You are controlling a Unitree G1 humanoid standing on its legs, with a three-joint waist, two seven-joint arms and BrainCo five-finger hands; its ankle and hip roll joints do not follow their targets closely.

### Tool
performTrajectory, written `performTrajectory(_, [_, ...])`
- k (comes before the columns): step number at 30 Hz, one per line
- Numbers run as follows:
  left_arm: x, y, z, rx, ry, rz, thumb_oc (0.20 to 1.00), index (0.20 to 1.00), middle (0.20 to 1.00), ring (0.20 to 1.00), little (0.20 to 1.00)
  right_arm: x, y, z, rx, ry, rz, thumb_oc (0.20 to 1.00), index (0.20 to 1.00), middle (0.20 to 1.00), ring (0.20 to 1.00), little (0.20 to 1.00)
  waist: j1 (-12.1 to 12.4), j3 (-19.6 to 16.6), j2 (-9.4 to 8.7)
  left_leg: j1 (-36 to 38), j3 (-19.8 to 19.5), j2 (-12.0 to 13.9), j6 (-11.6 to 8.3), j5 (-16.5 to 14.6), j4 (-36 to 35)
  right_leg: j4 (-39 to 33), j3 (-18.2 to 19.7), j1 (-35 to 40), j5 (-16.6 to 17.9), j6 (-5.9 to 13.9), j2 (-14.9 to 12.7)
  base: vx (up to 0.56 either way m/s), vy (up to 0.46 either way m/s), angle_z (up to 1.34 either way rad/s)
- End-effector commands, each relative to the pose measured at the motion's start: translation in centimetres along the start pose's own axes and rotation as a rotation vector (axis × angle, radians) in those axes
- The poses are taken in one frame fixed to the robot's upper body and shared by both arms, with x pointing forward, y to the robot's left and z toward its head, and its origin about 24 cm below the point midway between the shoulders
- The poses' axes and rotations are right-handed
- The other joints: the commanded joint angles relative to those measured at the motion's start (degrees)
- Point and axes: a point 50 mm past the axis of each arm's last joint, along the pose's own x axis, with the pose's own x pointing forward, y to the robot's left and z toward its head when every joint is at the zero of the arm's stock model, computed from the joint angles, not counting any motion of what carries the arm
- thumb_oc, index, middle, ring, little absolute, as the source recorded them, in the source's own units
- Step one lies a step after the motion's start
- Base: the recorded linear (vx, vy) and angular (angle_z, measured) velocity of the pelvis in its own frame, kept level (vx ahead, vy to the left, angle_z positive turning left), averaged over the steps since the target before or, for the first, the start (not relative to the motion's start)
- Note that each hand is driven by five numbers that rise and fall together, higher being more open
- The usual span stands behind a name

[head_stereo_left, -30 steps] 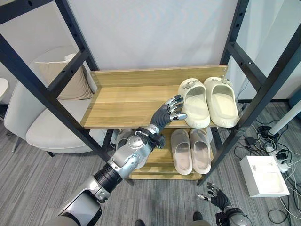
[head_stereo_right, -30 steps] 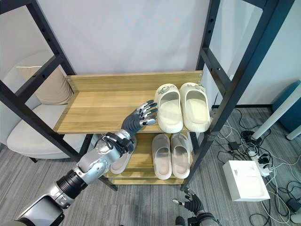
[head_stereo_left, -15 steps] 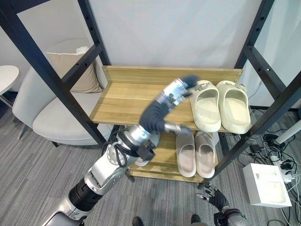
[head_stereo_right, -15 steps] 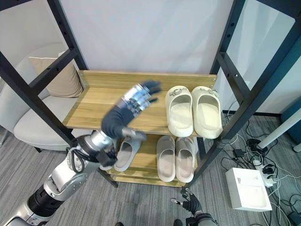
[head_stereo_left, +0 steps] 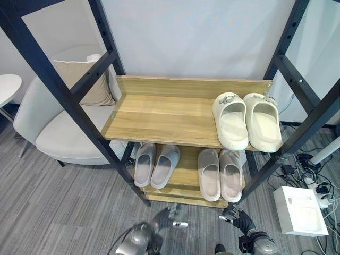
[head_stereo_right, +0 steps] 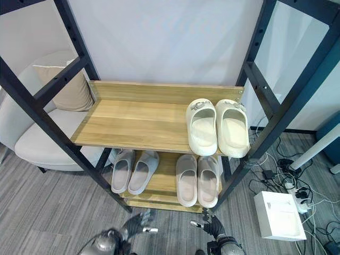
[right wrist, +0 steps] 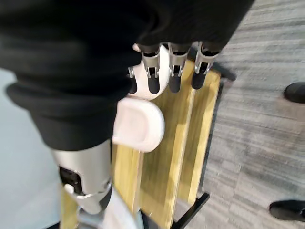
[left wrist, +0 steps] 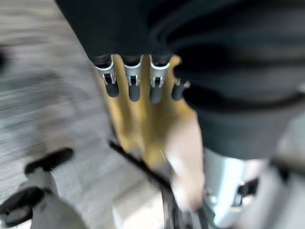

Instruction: Arrange the slippers neatly on the shoe rack.

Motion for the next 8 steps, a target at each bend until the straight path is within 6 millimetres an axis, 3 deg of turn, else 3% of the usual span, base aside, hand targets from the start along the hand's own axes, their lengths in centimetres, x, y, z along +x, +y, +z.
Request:
performTrajectory(1, [1.1,1.2,5.5,-0.026,-0.181,0.074,1.000,1.000,1.000,1.000,1.000,0.6,-0.1,2.1,0.049,-0.097,-0.039,1.000,1.000,1.000,1.000,1.000,1.09,0.88,-0.81,4.42,-3.28,3.47,-2.67,-5.69,-0.29,0.87,-0.36,-4.83,2.47,2.22,-1.53,0.00,-0.013,-0.03])
performTrajectory(3, [1.1,2.5,4.1,-0.086,-0.125,0.160,1.000,1.000,1.000,1.000,1.000,0.6,-0.3,1.9,0.053,-0.090,-0.060,1.000,1.000,1.000,1.000,1.000,1.07,0.75,-1.02,4.46,-3.21,3.56,-2.73,-5.65,-0.29,0.82,-0.30,-4.80,2.41,2.15,-1.47,0.00,0.000,0.00])
performTrajectory(8, [0.6,4.5,2.8,-0.149,-0.088,0.265,1.000,1.000,1.000,1.000,1.000,0.6,-0.9,2.1,0.053,-0.096,-0.082,1.000,1.000,1.000,1.000,1.000,0.71,0.42,-1.06,4.99,-2.91,3.74,-2.83,-5.81,-0.29,0.82,-0.06,-4.57,2.23,2.01,-1.36,0.00,-0.001,-0.01])
